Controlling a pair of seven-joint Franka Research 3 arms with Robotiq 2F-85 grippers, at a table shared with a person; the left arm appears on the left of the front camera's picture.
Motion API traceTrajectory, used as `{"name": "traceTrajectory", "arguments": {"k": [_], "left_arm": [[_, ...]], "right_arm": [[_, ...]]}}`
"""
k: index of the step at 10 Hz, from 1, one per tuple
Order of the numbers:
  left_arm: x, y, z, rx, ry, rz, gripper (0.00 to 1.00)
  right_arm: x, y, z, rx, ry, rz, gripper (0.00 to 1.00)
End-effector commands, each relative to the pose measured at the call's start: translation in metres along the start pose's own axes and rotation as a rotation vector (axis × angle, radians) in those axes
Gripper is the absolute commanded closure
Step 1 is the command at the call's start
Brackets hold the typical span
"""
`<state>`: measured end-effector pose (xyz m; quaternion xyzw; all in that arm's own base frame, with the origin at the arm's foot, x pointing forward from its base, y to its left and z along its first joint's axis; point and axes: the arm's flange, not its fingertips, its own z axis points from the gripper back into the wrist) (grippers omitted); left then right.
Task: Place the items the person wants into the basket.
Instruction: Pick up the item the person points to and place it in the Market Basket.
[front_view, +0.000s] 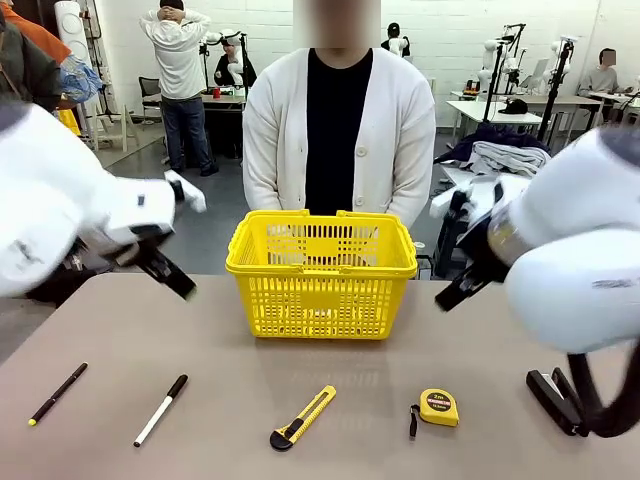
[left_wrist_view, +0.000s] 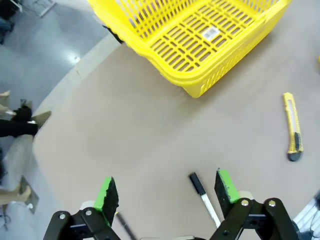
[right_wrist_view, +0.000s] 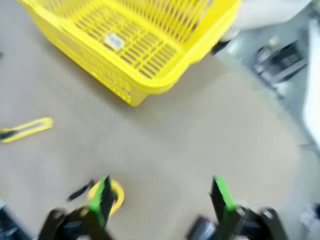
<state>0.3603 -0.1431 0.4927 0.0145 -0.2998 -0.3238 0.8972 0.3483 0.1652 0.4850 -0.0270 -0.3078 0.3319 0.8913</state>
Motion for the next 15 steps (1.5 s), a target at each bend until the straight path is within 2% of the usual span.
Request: {"name": "traceTrajectory", "arguments": {"k": [1,3,4,7,11,12,13,14,15], "left_arm": [[0.02,0.007,0.062,0.052,0.008,-0.028,0.0],[0.04,0.013,0.102,0.091,-0.018,-0.034,0.0],[0.043,0.017,0.11,0.099,-0.022,-0.016,0.0],[0.043,0.018,0.125,0.074,-0.047,-0.015,0.0],[0.043,0.019,0.123,0.077,-0.041,-0.013,0.0],[0.04,0.05,0.119,-0.194,-0.031,0.027,0.0],[0.033,0.082,0.121,-0.443,-0.06,0.046,0.0],[0.026,0.117,0.119,-0.559,-0.083,0.097,0.0],[0.012,0.153,0.121,-0.62,-0.127,0.149,0.0]], "right_arm": [[-0.027,0.021,0.089,-0.061,0.004,-0.02,0.0],[-0.021,0.026,0.149,-0.098,-0.047,-0.038,0.0],[-0.02,0.029,0.165,-0.122,-0.076,-0.028,0.0],[-0.023,0.02,0.165,-0.103,-0.069,-0.027,0.0],[-0.022,0.022,0.17,-0.104,-0.063,-0.026,0.0],[-0.03,-0.012,0.169,0.142,-0.084,0.013,0.0],[-0.042,-0.05,0.168,0.238,-0.13,0.005,0.0],[-0.06,-0.089,0.161,0.343,-0.183,-0.072,0.0],[-0.081,-0.112,0.159,0.472,-0.258,-0.055,0.0]]}}
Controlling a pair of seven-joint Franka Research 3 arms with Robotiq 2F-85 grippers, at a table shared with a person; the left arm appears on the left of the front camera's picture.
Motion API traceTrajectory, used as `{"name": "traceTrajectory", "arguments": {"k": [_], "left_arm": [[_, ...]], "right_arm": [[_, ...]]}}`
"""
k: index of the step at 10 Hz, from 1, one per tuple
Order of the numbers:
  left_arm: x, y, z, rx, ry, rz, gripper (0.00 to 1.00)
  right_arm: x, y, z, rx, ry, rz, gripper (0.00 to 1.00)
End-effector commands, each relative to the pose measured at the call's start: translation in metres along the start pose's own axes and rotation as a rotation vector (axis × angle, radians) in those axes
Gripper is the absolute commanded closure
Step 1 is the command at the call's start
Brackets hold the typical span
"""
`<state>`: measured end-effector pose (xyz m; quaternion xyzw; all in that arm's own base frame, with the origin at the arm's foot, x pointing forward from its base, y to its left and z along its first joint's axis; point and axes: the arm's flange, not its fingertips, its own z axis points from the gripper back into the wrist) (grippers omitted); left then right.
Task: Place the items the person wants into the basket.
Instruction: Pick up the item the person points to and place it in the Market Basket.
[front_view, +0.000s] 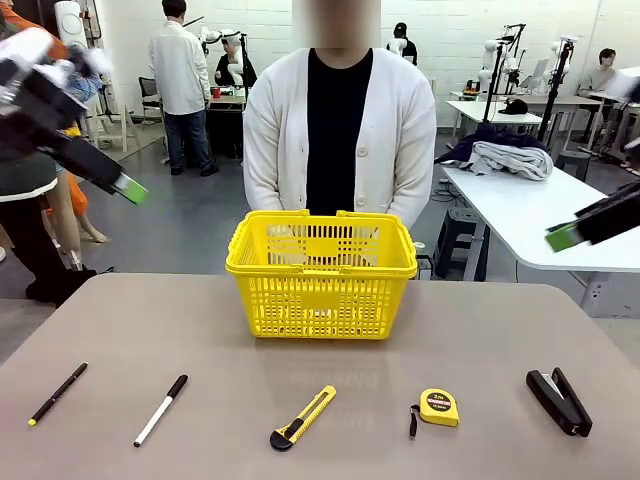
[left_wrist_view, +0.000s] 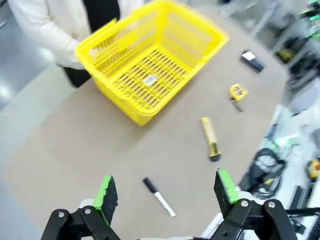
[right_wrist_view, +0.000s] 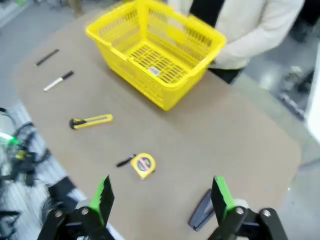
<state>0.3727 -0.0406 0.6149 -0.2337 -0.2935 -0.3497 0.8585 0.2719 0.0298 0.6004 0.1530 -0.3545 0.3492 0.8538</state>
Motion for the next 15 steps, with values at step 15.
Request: {"name": "traceTrajectory", "arguments": {"k": [15], "left_arm": [[-0.129,0.077,0.195,0.05,-0.128,0.133,0.0]], "right_arm": [[-0.137,-0.054,0.153,0.191,-0.263,-0.124,0.0]]}}
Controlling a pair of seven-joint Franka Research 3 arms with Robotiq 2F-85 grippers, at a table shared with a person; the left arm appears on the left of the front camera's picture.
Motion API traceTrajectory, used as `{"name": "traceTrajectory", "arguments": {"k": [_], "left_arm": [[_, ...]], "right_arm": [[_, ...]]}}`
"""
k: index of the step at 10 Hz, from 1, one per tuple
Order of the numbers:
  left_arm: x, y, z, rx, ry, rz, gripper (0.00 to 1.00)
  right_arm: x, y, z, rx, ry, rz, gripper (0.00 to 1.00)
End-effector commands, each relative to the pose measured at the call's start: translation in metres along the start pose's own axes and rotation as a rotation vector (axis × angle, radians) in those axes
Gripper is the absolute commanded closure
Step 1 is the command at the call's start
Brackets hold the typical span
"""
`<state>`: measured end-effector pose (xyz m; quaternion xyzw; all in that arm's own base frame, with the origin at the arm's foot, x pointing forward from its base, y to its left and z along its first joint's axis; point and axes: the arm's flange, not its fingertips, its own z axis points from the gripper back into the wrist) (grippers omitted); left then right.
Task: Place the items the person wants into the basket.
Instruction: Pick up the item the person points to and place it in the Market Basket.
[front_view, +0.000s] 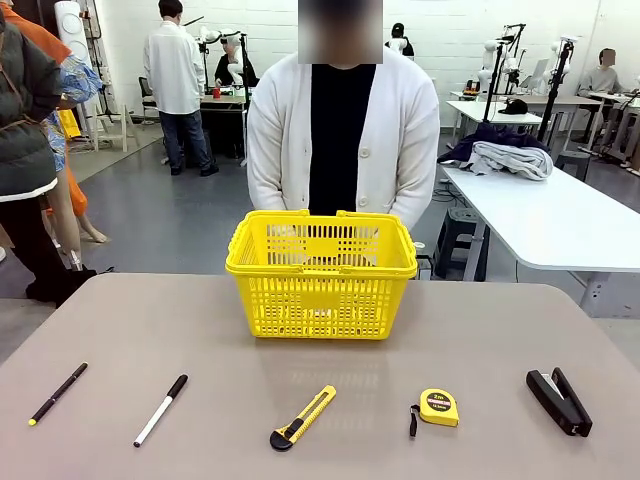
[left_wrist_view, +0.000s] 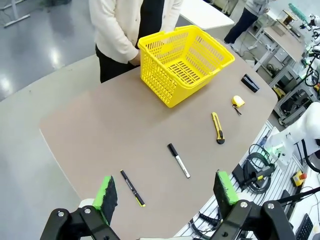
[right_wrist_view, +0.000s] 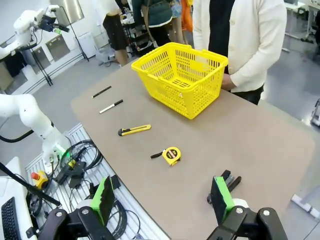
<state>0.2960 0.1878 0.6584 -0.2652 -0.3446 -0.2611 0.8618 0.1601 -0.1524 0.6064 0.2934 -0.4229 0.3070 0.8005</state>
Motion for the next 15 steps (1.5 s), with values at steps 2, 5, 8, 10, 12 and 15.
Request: {"name": "traceTrajectory", "arguments": {"k": [2,5,8,10,12,15], "left_arm": [[-0.0108,-0.0079,0.0021,0.027,0.052,0.004,0.0],[-0.003,0.0,0.004,0.008,0.0,0.006,0.0],[-0.003,0.0,0.004,0.008,0.0,0.006,0.0],[-0.003,0.0,0.004,0.008,0.0,0.006,0.0],[-0.003,0.0,0.004,0.008,0.0,0.006,0.0],[-0.003,0.0,0.004,0.008,0.0,0.006,0.0]], "right_arm": [[0.0,0.0,0.0,0.0,0.0,0.0,0.0],[0.0,0.0,0.0,0.0,0.0,0.0,0.0],[0.0,0.0,0.0,0.0,0.0,0.0,0.0],[0.0,0.0,0.0,0.0,0.0,0.0,0.0],[0.0,0.0,0.0,0.0,0.0,0.0,0.0],[0.0,0.0,0.0,0.0,0.0,0.0,0.0]]}}
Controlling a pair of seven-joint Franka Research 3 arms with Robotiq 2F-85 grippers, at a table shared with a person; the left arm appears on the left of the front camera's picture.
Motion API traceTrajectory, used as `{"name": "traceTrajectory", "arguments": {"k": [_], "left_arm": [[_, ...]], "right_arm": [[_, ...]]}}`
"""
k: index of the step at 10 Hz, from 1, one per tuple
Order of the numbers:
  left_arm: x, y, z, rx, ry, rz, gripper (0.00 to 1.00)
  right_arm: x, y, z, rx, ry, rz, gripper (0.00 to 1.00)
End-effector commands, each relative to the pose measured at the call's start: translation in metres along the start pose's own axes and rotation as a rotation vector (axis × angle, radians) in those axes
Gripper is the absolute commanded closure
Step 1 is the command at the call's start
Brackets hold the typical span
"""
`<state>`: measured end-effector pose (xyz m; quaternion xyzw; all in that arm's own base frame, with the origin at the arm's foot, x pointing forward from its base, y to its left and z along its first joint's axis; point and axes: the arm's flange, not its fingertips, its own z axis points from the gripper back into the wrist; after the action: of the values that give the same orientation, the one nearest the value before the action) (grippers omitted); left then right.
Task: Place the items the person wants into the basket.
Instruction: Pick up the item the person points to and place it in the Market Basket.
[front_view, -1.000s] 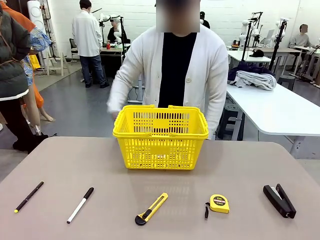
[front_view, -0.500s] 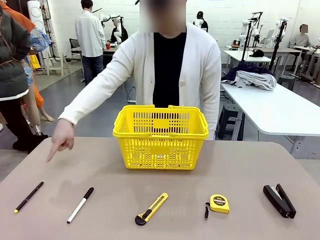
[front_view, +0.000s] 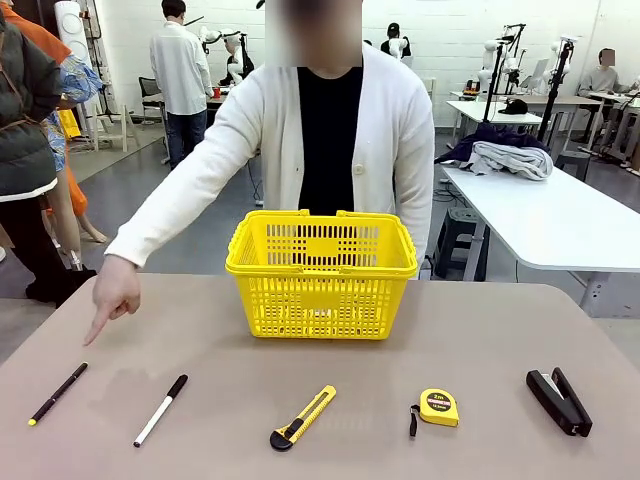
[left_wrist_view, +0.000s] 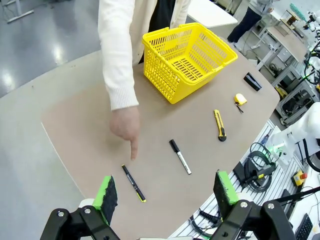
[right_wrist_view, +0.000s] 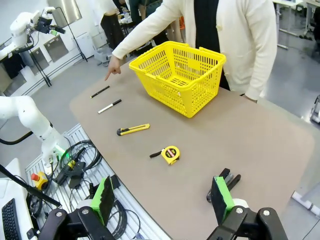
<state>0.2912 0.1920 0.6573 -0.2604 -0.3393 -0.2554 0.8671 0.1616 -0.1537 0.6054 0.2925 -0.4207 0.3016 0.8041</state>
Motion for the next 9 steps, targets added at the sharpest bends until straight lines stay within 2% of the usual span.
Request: {"name": "traceTrajectory", "arguments": {"k": [1,3,4,6,7,9], "left_arm": [[0.002,0.0,0.0,-0.004,-0.012,-0.006,0.0],[0.0,0.0,0.0,0.0,0.0,0.0,0.0],[0.007,-0.009,-0.021,0.114,0.112,-0.007,0.0],[0.023,-0.039,-0.053,0.26,0.316,-0.103,0.0],[0.026,-0.05,-0.082,0.337,0.449,-0.152,0.0],[0.019,-0.067,-0.129,0.397,0.566,-0.201,0.0]], "right_arm": [[0.0,0.002,0.0,0.007,-0.004,0.011,0.0],[0.0,0.002,0.0,0.007,-0.004,0.011,0.0],[0.0,0.002,0.0,0.007,-0.004,0.011,0.0],[0.0,0.002,0.0,0.007,-0.004,0.011,0.0],[0.0,0.002,0.0,0.007,-0.004,0.011,0.0],[0.0,0.002,0.0,0.007,-0.004,0.011,0.0]]}}
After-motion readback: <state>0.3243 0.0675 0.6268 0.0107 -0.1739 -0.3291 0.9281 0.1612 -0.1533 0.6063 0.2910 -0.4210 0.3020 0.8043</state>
